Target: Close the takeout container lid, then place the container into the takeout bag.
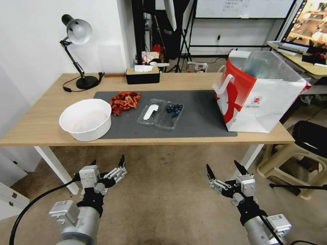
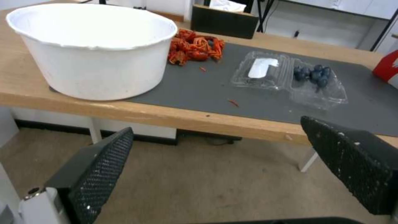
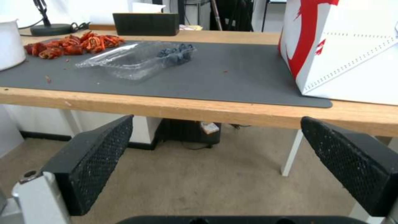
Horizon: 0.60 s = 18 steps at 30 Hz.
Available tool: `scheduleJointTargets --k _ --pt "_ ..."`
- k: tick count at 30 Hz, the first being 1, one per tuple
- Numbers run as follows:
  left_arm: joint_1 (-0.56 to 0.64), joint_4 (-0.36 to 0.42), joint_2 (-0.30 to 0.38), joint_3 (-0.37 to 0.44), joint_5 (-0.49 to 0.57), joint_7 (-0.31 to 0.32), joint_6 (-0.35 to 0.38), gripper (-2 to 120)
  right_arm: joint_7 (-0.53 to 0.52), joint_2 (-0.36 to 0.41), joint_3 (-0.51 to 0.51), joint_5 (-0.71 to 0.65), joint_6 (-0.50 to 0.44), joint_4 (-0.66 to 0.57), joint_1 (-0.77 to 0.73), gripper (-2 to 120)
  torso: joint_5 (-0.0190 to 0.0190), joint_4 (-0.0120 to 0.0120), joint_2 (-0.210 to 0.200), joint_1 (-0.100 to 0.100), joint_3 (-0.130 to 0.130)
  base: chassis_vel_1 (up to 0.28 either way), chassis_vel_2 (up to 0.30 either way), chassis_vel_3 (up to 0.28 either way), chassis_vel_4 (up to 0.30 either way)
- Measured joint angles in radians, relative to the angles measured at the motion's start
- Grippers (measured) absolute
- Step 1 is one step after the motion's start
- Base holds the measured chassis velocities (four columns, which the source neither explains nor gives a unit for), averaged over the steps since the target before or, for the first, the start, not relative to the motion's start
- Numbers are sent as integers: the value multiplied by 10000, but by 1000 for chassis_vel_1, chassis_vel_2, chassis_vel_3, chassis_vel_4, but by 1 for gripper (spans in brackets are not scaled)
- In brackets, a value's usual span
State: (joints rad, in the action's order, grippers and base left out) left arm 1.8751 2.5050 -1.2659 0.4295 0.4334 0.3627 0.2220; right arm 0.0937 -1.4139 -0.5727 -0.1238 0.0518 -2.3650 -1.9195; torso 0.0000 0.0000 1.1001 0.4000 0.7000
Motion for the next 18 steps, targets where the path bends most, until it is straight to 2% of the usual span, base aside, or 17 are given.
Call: scheduleJointTargets --k 18 --pt "103 -168 -140 -77 -190 -161 72 100 -66 76 -20 -75 -204 172 54 100 1 0 -1 0 1 0 0 0 0"
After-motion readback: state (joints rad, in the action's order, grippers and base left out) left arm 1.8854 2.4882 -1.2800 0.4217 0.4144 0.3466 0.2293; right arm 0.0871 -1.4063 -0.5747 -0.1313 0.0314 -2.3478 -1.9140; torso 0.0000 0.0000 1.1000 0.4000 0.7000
